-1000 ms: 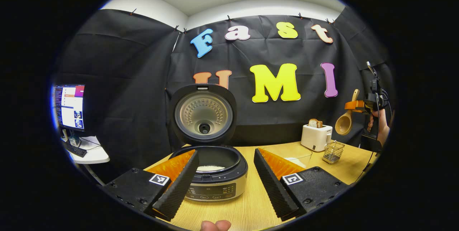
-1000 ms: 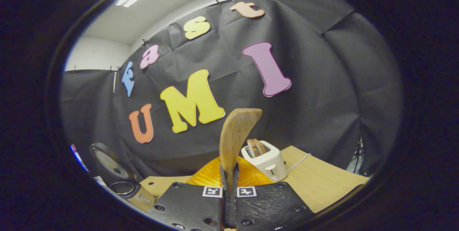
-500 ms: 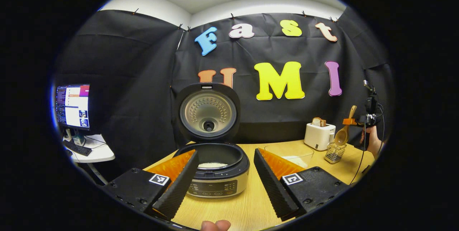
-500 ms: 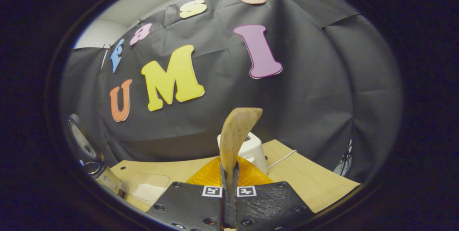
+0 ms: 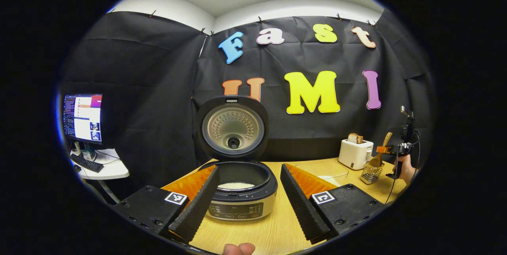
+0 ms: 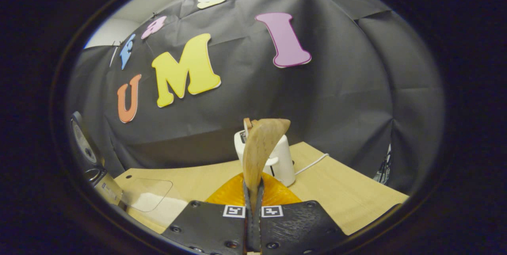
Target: Close the left gripper, press the button to open the rice cooker; take a wooden spoon from the chopstick holder with the right hand, scoop a spoonful of rice and pour it into the rice cooker, then put the wooden spoon back into the chopstick holder.
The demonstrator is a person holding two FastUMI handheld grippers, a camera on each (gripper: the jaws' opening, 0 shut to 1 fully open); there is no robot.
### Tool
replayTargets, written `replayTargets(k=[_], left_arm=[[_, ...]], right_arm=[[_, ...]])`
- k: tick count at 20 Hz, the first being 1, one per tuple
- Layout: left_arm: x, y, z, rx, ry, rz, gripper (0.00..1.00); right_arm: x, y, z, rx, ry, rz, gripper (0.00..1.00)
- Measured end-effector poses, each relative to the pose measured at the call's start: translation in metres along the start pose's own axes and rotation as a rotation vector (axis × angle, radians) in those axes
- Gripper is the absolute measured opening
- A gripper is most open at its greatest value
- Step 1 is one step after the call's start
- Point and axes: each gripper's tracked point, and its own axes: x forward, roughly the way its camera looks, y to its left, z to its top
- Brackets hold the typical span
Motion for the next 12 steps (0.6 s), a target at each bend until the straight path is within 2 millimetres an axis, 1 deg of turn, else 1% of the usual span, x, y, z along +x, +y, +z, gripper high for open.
replayTargets(k=[4,6,7,8,9,10,11,12], left_arm=[[0.006,0.001,0.007,0.019,-0.001,0.001,0.98],[0.013,0.0,0.015,0.017,-0.011,-0.014,0.98],[0.017,0.002,0.021,0.016,-0.018,-0.016,0.98],[0.022,0.006,0.027,0.022,-0.024,-0.009,0.98],[0.026,0.01,0.031,0.03,-0.025,-0.003,0.98],[0.028,0.011,0.036,0.035,-0.03,0.0,0.98],[0.031,0.011,0.042,0.036,-0.037,-0.004,0.98],[0.033,0.008,0.049,0.03,-0.046,-0.01,0.98]], right_arm=[[0.01,-0.003,-0.019,-0.001,0.056,0.006,0.0],[0.009,-0.001,-0.019,0.007,0.055,0.018,0.01],[0.01,-0.001,-0.019,0.005,0.056,0.024,0.04],[0.009,-0.001,-0.018,0.0,0.054,0.025,0.04],[0.008,-0.001,-0.017,-0.002,0.05,0.028,0.07],[0.007,-0.005,-0.014,-0.008,0.043,0.013,0.08],[0.006,-0.006,-0.011,-0.003,0.037,0.014,0.03],[0.008,-0.011,-0.012,0.005,0.045,0.012,0.12]])
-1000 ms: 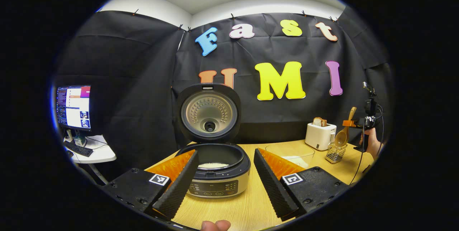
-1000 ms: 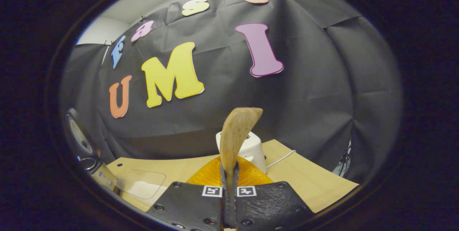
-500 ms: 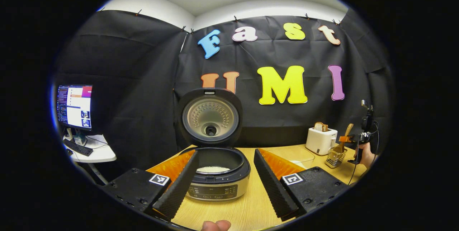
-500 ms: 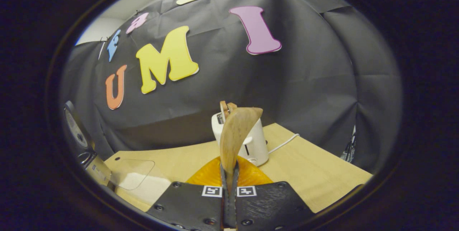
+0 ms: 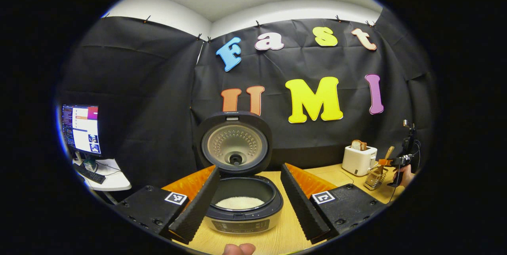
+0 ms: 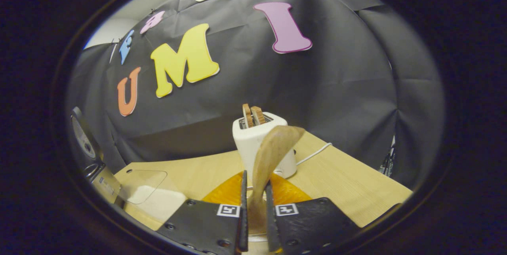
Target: Close the left gripper, press the button to open the rice cooker; take a wooden spoon from the chopstick holder with the right hand, scoop a spoonful of rice and pour it into the rice cooker, then put the wooden spoon back into the chopstick holder.
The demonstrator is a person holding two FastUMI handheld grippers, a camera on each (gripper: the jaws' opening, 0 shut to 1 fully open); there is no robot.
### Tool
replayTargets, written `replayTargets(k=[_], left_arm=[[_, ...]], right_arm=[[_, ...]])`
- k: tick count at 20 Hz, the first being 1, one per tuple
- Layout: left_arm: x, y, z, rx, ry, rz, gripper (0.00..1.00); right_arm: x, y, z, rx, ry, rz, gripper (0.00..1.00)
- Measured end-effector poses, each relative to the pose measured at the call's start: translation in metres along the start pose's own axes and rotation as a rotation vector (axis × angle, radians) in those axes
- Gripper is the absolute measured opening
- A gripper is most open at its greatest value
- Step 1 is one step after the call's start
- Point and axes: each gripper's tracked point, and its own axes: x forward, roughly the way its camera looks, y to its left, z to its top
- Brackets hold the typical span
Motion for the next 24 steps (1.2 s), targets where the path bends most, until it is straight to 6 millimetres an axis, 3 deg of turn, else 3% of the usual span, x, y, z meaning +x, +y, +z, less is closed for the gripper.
replayTargets(k=[1,4,6,8,9,10,16,20,24], left_arm=[[0.004,-0.004,0.004,-0.014,-0.004,-0.019,0.98],[0.011,-0.016,0.016,-0.046,-0.002,-0.072,0.98],[0.018,-0.009,0.031,-0.009,-0.019,-0.058,0.98],[0.026,-0.004,0.042,0.021,-0.025,-0.042,0.98],[0.032,0.001,0.045,0.032,-0.011,-0.025,0.98],[0.04,0.006,0.046,0.037,-0.002,-0.013,0.98],[0.091,0.019,0.069,0.012,0.053,0.006,0.98],[0.121,0.021,0.104,0.003,0.043,0.002,0.98],[0.16,0.029,0.121,0.009,0.068,0.013,0.97]], right_arm=[[-0.002,-0.004,-0.003,0.013,0.005,-0.005,0.28],[0.0,-0.009,-0.005,0.057,0.026,0.008,0.29],[-0.001,-0.012,-0.005,0.063,0.027,0.018,0.46],[-0.007,-0.016,-0.005,0.055,0.038,0.026,0.71],[-0.01,-0.021,-0.005,0.054,0.04,0.022,0.75],[-0.014,-0.026,-0.003,0.06,0.037,0.019,0.92],[-0.049,-0.056,0.009,0.022,-0.014,0.005,0.9],[-0.082,-0.073,0.013,-0.011,-0.057,-0.012,0.9],[-0.112,-0.081,-0.006,-0.018,-0.045,-0.015,0.9]])
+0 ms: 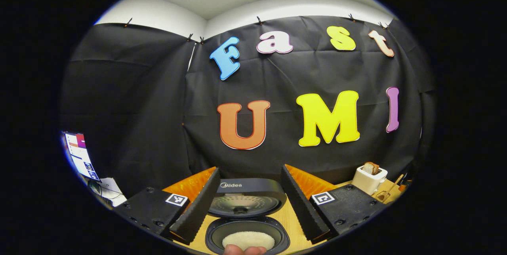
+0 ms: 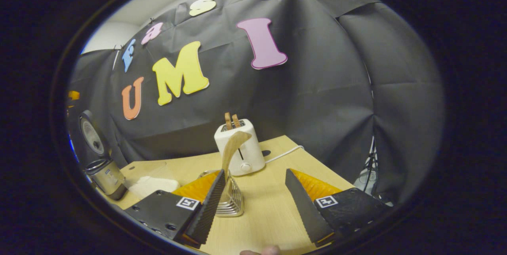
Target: Close the left gripper, press the button to open the rice cooker; take a wooden spoon from the chopstick holder with the right hand, scoop a spoonful of rice and pour it into the rice cooker, then put the wooden spoon back into the chopstick holder.
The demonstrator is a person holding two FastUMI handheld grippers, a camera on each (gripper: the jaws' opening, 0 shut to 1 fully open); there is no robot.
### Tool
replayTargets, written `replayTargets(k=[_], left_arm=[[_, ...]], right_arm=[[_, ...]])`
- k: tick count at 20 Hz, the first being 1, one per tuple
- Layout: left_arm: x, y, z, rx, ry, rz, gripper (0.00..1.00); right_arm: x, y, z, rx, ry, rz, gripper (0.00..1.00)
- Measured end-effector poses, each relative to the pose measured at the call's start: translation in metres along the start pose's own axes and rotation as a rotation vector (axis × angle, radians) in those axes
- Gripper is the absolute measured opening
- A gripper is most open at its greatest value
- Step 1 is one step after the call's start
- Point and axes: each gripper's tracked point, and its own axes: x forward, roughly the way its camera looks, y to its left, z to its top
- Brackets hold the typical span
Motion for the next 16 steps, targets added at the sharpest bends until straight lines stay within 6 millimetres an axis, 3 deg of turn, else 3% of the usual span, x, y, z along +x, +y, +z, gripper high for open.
replayTargets(k=[3,9,12,16], left_arm=[[0.031,0.023,-0.001,0.006,0.039,0.059,0.97],[0.062,0.033,-0.028,-0.063,0.164,0.054,0.97],[0.065,0.026,-0.041,-0.071,0.221,0.027,0.97],[0.07,0.015,-0.051,-0.052,0.263,0.018,0.97]], right_arm=[[-0.024,-0.007,-0.004,0.014,-0.01,-0.024,0.9],[-0.064,0.003,0.0,0.051,-0.045,-0.004,0.9],[-0.068,0.026,0.012,0.065,-0.067,0.039,0.9],[-0.069,0.058,0.01,0.0,-0.063,0.082,0.9]])
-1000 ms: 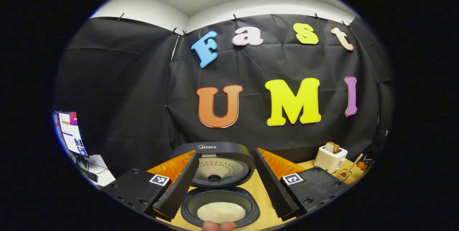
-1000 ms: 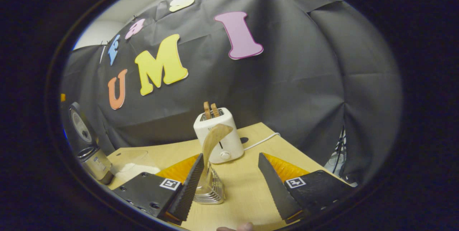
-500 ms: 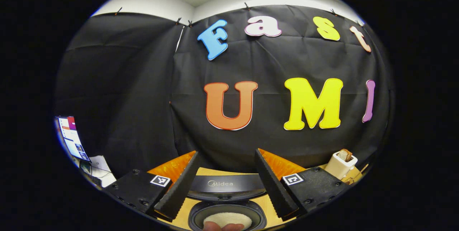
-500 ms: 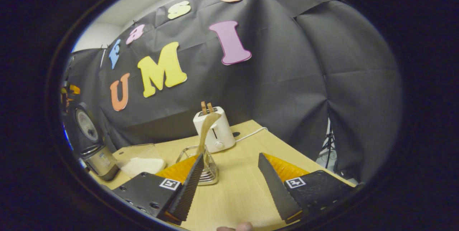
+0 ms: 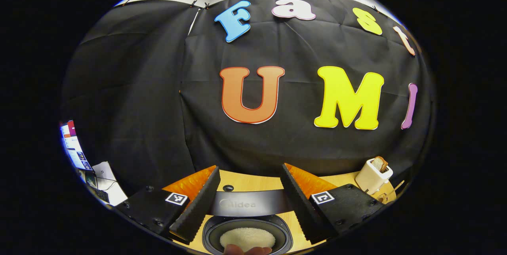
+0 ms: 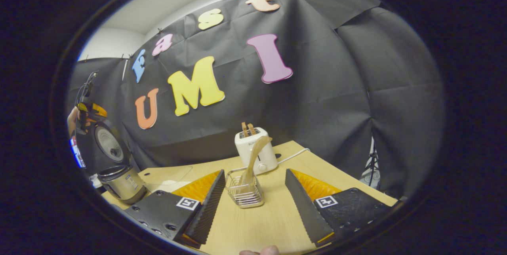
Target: Close the left gripper, press the button to open the rice cooker; take a wooden spoon from the chopstick holder with the right hand, scoop a spoonful of rice and pour it into the rice cooker, then put the wooden spoon back into the chopstick holder.
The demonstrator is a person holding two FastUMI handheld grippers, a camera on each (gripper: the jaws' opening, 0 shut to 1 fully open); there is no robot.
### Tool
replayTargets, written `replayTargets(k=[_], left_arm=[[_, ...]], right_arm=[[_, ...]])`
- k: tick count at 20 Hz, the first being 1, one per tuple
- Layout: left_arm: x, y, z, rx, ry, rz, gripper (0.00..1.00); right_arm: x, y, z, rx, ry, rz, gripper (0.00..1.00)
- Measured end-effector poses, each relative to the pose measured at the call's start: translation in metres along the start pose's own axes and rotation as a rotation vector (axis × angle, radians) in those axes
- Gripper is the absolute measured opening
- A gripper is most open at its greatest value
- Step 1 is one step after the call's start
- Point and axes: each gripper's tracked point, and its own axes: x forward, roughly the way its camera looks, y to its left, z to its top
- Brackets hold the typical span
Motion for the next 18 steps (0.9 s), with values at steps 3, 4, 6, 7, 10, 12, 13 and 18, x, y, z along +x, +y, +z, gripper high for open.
replayTargets(k=[3,4,6,7,10,12,13,18], left_arm=[[-0.004,0.0,-0.003,0.021,0.013,0.014,0.98],[-0.006,-0.001,-0.006,0.028,0.021,0.017,0.98],[-0.012,0.0,-0.012,0.046,0.036,0.029,0.98],[-0.017,-0.001,-0.014,0.061,0.034,0.034,0.98],[-0.033,-0.002,-0.026,0.057,0.021,0.045,0.98],[-0.045,-0.003,-0.035,0.04,0.009,0.052,0.98],[-0.05,-0.003,-0.04,0.044,0.006,0.056,0.98],[-0.074,-0.007,-0.065,0.028,-0.026,0.042,0.98]], right_arm=[[-0.014,0.019,0.007,-0.054,-0.022,0.034,0.9],[-0.018,0.025,0.007,-0.062,-0.024,0.047,0.9],[-0.028,0.043,0.009,-0.074,-0.029,0.086,0.91],[-0.03,0.049,0.009,-0.091,-0.033,0.099,0.91],[-0.04,0.073,0.005,-0.14,-0.029,0.151,0.91],[-0.049,0.096,0.001,-0.141,-0.015,0.215,0.92],[-0.051,0.102,-0.001,-0.15,-0.013,0.233,0.91],[-0.064,0.124,-0.002,-0.193,-0.034,0.284,0.97]])
